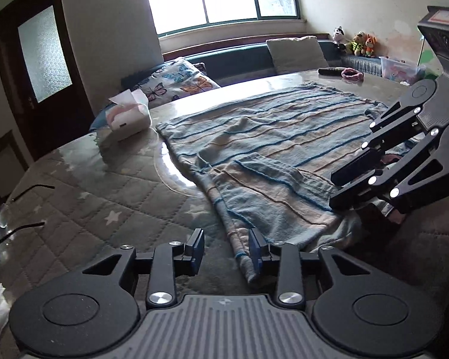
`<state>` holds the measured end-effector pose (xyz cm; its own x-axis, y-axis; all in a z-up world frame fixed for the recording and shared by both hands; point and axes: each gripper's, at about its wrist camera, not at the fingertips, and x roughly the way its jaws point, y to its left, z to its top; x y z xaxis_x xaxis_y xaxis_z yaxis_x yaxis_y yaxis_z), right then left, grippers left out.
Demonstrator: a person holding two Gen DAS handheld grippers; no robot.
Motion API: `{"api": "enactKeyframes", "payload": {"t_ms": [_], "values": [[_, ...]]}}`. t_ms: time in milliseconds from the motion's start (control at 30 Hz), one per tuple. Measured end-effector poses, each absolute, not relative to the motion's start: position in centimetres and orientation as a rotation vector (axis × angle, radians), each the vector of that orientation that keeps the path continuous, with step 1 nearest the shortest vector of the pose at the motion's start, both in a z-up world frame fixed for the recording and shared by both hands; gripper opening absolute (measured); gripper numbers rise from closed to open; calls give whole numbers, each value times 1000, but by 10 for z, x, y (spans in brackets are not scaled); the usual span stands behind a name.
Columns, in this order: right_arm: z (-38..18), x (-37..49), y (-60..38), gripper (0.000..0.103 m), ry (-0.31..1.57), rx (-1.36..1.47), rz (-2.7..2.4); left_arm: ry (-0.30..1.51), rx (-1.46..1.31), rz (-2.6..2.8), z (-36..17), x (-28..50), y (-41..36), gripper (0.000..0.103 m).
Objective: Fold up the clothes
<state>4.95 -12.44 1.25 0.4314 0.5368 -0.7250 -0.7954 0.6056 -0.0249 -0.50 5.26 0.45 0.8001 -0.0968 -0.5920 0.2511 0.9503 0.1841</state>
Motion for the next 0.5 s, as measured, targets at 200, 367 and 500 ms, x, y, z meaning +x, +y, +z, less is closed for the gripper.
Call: {"api": "enactKeyframes", "payload": {"t_ms": [200, 367, 500], "values": [[10, 48, -122, 25, 752, -395, 855, 623, 267, -177, -1, -8, 54, 45], [17, 48, -129, 25, 726, -390, 838, 574, 302, -211, 12, -14, 43, 45], [33, 47, -150, 25, 690, -369, 789, 557, 360, -285, 15, -20, 29, 47]]}}
